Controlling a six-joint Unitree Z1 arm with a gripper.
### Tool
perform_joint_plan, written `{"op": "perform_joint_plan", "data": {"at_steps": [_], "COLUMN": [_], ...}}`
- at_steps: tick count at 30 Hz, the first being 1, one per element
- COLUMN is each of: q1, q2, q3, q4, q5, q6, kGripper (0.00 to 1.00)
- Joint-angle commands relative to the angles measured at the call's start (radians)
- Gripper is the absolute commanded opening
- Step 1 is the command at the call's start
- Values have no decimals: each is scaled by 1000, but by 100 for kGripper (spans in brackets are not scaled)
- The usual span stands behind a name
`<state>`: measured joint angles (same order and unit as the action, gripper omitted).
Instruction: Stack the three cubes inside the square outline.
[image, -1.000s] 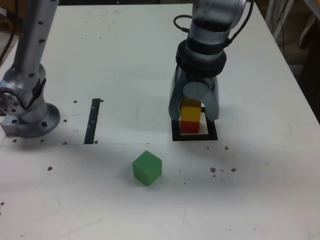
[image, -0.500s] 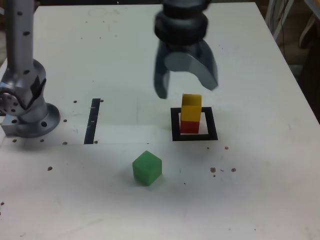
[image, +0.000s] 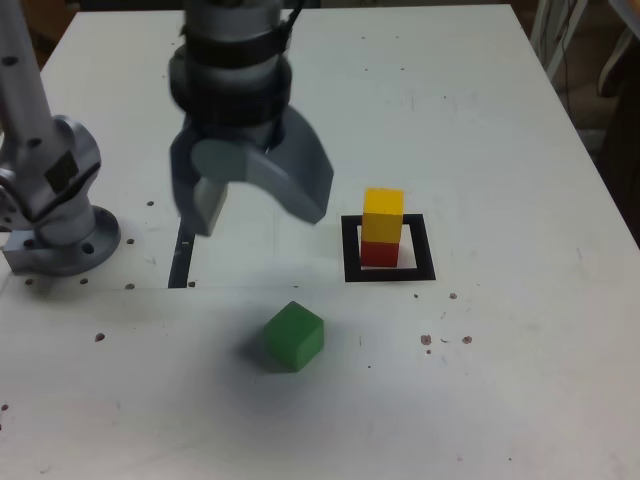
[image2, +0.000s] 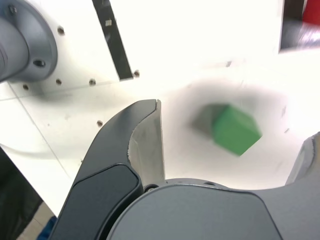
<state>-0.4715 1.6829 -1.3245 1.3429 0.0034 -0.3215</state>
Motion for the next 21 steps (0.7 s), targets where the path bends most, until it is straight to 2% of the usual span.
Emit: {"op": "perform_joint_plan", "data": {"at_steps": [1, 5, 7, 13, 15, 18, 21], "q1": [-27, -91, -121, -189, -204, -214, -215], "q2": [-3, -6, -6, 7, 27, 63, 92], "q3": [9, 51, 89, 212, 227, 210, 176], "q4": [-3, -34, -85, -310, -361, -373, -336], "q5": [0, -10, -22, -64, -76, -73, -39], "q6": [-24, -83, -107, -158, -167, -168, -165], "kGripper": [99, 99, 99, 99, 99, 99, 99]}}
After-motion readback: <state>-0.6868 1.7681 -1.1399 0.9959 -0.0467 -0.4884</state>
